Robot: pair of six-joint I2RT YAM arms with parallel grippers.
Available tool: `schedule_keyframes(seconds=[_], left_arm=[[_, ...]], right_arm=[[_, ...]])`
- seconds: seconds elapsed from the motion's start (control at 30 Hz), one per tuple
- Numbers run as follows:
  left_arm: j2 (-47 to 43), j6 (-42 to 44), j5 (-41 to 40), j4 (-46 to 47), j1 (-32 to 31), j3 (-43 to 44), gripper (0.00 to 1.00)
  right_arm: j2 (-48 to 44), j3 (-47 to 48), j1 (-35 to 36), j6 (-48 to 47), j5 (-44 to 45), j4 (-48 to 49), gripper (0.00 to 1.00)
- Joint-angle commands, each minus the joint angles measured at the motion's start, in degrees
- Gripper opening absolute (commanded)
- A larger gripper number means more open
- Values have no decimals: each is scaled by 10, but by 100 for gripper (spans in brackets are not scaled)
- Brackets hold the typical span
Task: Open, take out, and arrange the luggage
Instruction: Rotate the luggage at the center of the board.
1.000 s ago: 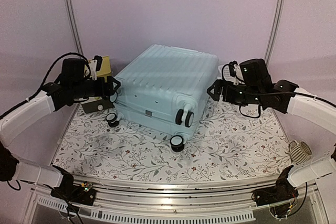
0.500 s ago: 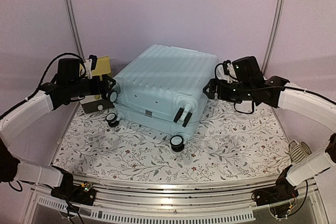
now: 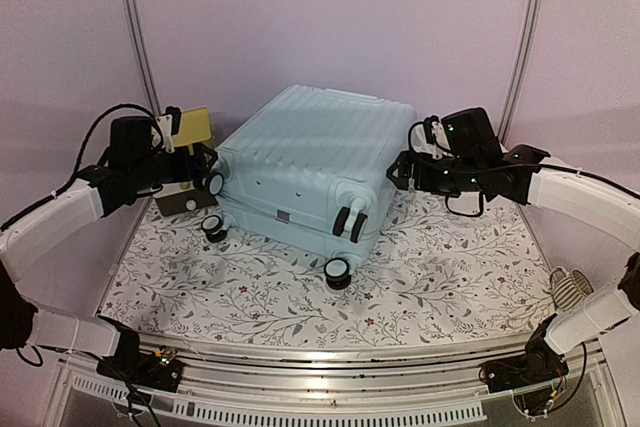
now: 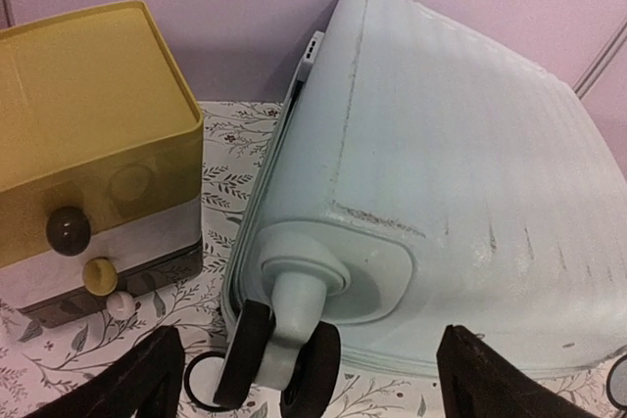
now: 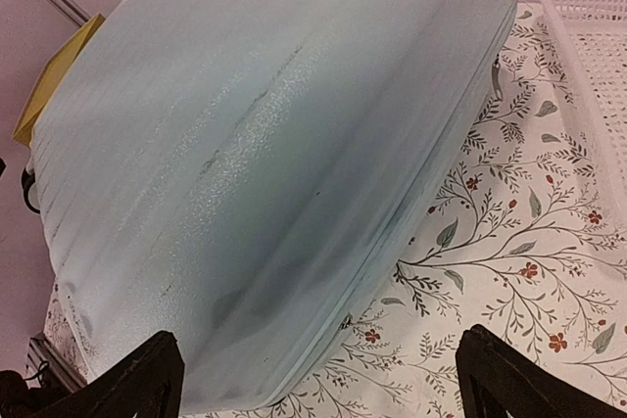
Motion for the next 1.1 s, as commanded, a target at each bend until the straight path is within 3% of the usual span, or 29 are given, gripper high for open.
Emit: schedule_keyframes(seconds=[0.0, 0.73, 1.07], left_arm=[[-23, 12, -32, 25, 6, -5, 93], [3, 36, -57, 45, 25, -20, 96], [41, 80, 3, 28, 16, -1, 95]], right_arm=[[-8, 0, -2, -5, 4, 5, 99], [10, 39, -10, -19, -11, -9, 99], [13, 46, -18, -25, -18, -16, 99]])
